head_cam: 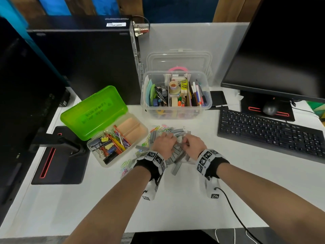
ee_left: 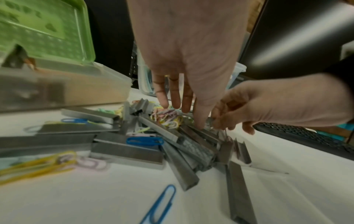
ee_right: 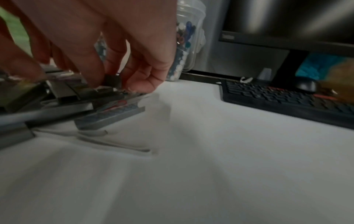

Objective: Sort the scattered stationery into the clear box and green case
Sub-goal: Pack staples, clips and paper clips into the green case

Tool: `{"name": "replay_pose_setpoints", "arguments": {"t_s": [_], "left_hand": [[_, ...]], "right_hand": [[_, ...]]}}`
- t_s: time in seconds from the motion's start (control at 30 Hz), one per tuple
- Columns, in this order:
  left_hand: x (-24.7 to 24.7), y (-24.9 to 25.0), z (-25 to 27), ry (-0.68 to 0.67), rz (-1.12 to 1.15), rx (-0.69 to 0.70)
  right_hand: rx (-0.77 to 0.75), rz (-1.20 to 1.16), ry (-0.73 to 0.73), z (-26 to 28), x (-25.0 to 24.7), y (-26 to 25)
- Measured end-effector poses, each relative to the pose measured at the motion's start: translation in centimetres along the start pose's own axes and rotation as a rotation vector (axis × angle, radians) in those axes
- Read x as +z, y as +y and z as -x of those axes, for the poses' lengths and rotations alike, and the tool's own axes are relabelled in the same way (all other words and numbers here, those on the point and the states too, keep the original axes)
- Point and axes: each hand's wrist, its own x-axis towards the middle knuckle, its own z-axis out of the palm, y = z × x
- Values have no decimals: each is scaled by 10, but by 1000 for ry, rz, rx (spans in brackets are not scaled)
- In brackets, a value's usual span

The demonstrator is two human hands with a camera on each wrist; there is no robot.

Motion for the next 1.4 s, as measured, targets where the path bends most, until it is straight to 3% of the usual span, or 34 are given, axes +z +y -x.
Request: {"name": "replay_pose_setpoints", "arguments": {"t_s": [0.2, 0.43, 0.7, 0.93, 1.13, 1.33, 1.4], "left_hand": [[-5, 1, -8, -51, -116, 101], [-3, 4, -9, -58, -277, 175], [-8, -11, 1, 90, 49, 71], [-9, -23, 17, 156, 166, 28], [-13, -41, 27, 225, 366, -138], [-30, -92, 28, 421, 559, -435], [-30, -107, 28, 420, 564, -567]], "right_hand": [[112, -223, 14, 7, -2, 15], [309, -713, 16, 10, -6, 14], [505, -1175, 21, 5, -13, 10], [459, -1021, 50, 0, -10, -3], [371, -998, 14, -12, -2, -34], [318, -945, -50, -13, 2, -48], [312, -939, -63, -13, 2, -46]]}}
